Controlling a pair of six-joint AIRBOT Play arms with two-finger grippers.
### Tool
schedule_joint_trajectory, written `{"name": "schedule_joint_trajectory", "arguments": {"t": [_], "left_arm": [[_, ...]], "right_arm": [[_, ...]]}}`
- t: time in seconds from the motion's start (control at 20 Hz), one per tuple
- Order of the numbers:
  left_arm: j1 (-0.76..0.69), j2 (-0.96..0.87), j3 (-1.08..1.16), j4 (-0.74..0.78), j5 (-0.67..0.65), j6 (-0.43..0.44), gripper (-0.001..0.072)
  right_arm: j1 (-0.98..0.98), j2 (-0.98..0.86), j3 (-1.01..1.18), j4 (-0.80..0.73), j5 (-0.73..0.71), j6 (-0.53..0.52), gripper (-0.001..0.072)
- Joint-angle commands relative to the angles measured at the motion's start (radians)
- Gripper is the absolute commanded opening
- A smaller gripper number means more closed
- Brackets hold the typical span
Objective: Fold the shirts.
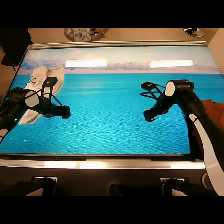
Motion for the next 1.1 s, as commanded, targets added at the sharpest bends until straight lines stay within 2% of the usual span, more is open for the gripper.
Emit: {"name": "schedule_joint_trajectory", "arguments": {"t": [0.0, 0.7, 1.05], "left_arm": [[-0.001, 0.001, 0.0, 0.0, 0.0, 0.0, 0.0618], [-0.001, 0.0, 0.0, -0.008, 0.006, -0.011, 0.0618], [0.015, -0.026, 0.015, -0.044, 0.262, 0.005, 0.0629]], "right_arm": [[0.001, 0.0, 0.0, 0.0, 0.0, 0.0, 0.0629], [0.001, 0.0, 0.0, 0.001, 0.0, 0.001, 0.0629], [0.001, -0.001, -0.001, -0.001, -0.007, 0.001, 0.0629]]}}
